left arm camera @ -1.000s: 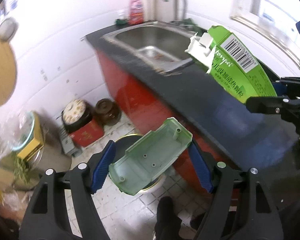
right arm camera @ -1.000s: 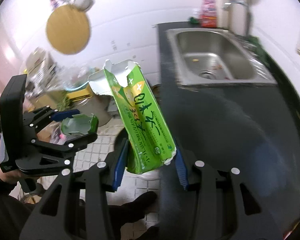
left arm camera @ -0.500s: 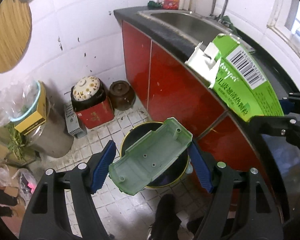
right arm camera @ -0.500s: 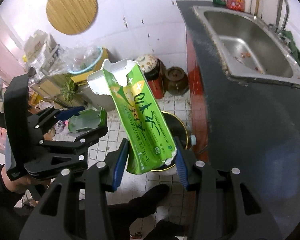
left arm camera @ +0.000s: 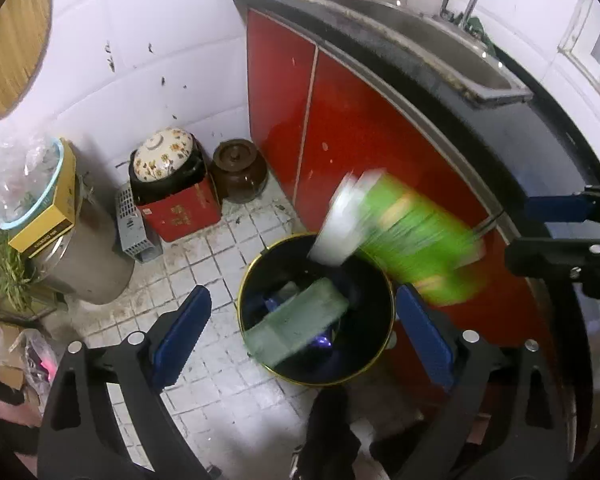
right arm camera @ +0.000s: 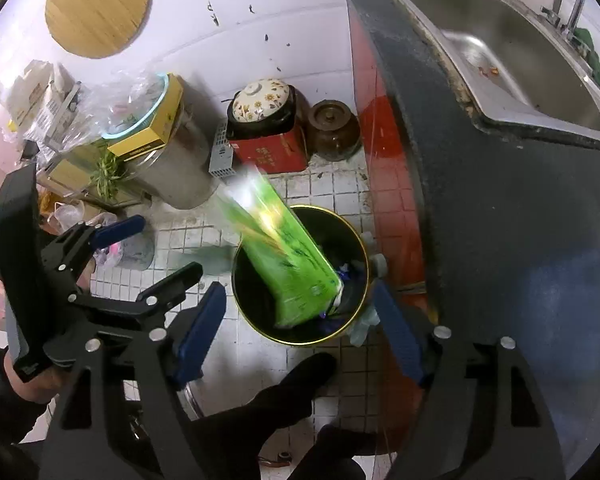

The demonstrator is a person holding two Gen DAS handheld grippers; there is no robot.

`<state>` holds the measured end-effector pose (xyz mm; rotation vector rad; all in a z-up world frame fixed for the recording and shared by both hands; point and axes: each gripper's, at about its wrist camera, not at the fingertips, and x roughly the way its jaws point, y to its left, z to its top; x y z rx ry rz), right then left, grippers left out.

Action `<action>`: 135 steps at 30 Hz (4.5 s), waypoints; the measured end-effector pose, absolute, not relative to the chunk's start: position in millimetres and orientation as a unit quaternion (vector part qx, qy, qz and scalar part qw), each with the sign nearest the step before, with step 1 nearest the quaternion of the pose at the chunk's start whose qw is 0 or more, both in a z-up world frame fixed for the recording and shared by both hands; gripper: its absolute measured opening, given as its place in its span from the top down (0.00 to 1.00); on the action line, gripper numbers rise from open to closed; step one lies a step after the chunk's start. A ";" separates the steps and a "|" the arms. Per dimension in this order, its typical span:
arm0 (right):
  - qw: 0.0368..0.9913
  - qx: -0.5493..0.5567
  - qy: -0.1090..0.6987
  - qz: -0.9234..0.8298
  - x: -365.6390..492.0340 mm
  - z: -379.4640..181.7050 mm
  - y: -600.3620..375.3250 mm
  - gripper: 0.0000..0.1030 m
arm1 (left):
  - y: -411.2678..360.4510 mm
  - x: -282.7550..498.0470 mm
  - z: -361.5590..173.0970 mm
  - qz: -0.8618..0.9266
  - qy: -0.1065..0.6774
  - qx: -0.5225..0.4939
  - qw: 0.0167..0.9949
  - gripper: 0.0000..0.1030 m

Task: Collect trash
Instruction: 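Carry plastic piece and juice carton over the black bin and open both tools, then return both tools to the countertop, then grasp the yellow sponge with left tool while right tool grasps pink-blue snack bag, then carry sponge and snack bag over the black bin and open both tools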

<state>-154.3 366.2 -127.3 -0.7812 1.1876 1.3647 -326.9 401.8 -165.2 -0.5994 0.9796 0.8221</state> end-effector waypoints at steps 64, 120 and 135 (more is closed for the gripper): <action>0.815 0.053 0.545 0.188 116.5 -55.3 -279.3 0.13 | -73.0 226.7 -59.0 -0.291 0.438 0.185 0.830 0.07; 0.821 0.008 0.518 0.239 71.6 -18.4 -245.2 0.88 | -12.7 61.2 -40.7 -0.170 0.479 0.075 0.858 0.43; 0.798 -0.041 0.506 0.324 37.8 -7.0 -104.3 0.88 | 104.7 -32.1 -17.8 -0.024 0.460 0.008 0.888 0.43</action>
